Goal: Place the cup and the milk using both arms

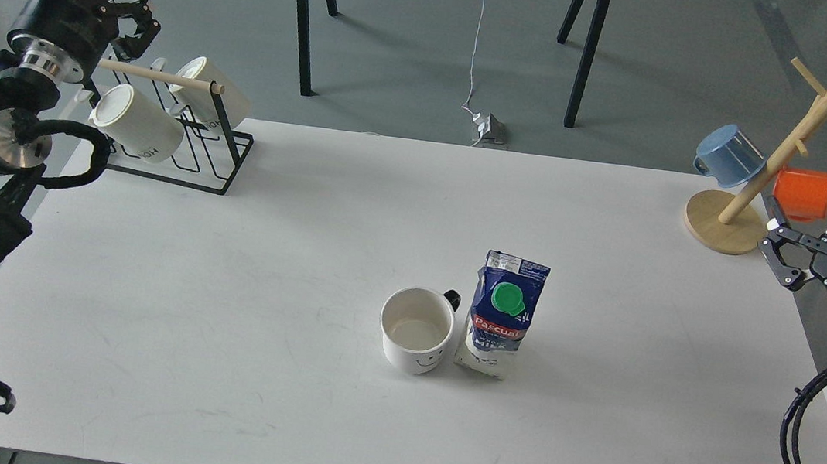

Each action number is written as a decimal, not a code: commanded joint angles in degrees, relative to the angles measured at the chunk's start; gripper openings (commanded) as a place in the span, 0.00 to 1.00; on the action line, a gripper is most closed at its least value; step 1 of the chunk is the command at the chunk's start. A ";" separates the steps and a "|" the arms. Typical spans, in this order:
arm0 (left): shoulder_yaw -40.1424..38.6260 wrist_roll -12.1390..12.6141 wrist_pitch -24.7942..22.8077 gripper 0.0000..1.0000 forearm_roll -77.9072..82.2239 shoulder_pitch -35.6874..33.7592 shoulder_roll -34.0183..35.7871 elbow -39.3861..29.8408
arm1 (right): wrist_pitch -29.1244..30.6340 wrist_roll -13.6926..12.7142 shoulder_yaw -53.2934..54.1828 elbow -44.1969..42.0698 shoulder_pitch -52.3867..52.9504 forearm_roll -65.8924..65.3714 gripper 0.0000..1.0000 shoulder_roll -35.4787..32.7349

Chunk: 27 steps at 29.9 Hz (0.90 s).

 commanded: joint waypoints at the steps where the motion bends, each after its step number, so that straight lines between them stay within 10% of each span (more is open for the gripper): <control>1: -0.13 0.11 0.01 1.00 -0.09 -0.07 -0.01 0.03 | 0.00 0.06 -0.42 -9.53 9.27 0.01 0.99 3.06; 12: -0.13 0.11 0.27 1.00 -0.09 -0.24 -0.18 0.12 | 0.00 -2.84 -3.75 -31.96 27.30 0.18 0.99 5.00; 27: -0.22 0.02 0.36 1.00 -1.05 0.02 -2.29 0.12 | 0.00 -2.57 -3.23 -32.41 30.12 1.06 0.99 6.58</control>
